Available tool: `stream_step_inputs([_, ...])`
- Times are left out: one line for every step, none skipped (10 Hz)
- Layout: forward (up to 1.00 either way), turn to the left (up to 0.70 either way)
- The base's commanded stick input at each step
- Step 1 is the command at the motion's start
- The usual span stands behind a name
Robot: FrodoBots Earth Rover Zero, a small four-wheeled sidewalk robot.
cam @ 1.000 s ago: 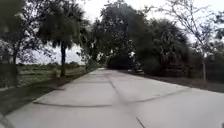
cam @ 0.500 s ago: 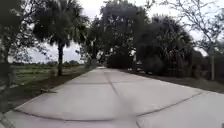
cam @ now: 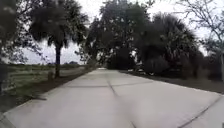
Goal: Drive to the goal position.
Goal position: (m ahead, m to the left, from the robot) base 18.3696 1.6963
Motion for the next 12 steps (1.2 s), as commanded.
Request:
stream_step_inputs([0.7,0.0])
stream_step_inputs([0.7,0.0])
stream_step_inputs([0.7,0.0])
stream_step_inputs([0.7,0.0])
stream_step_inputs([0.7,0.0])
stream_step_inputs([0.7,0.0])
stream_step_inputs([0.7,0.0])
stream_step_inputs([0.7,0.0])
stream_step_inputs([0.7,0.0])
stream_step_inputs([0.7,0.0])
stream_step_inputs([0.7,0.0])
stream_step_inputs([0.7,0.0])
